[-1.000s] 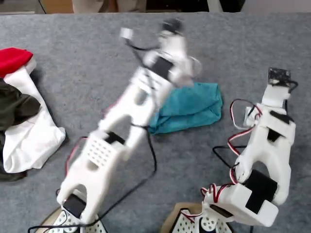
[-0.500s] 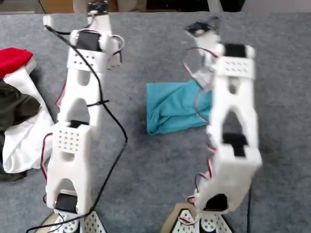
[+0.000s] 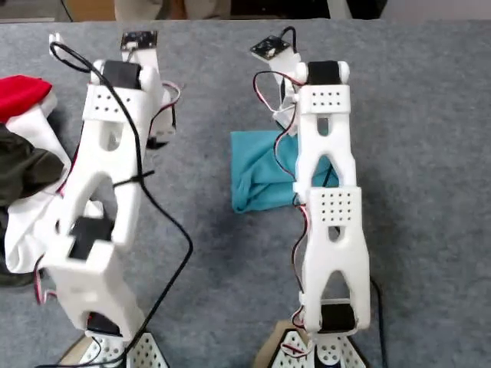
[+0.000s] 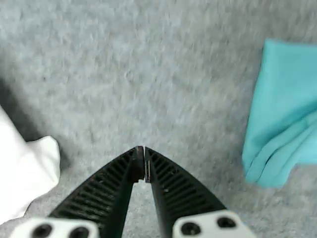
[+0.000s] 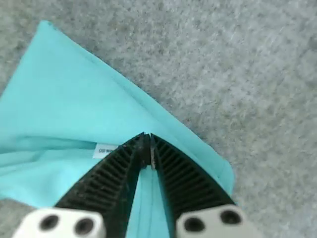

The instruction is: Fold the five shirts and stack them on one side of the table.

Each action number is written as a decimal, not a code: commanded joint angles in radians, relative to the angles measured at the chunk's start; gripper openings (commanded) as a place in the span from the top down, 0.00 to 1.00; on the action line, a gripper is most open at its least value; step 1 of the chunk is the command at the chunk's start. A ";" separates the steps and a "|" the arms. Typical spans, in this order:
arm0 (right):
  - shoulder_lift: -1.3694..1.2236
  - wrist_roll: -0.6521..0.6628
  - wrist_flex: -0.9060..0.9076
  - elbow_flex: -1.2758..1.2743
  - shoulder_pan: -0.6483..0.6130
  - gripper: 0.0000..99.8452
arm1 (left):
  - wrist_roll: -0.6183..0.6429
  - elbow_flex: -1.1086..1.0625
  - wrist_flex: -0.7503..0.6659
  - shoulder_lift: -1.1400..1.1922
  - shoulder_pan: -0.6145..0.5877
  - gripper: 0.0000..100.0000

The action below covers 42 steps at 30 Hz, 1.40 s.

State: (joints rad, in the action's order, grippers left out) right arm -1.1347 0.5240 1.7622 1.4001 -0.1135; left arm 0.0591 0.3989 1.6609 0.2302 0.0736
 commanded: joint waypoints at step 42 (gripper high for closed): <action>0.622 0.169 0.011 -0.906 0.153 1.00 | -0.018 -1.274 -0.850 -0.539 -0.017 0.98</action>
State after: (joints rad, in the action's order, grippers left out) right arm -0.6191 0.6728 1.7668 0.5531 0.0046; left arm 0.0453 -0.8777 0.8216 -0.2716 0.0644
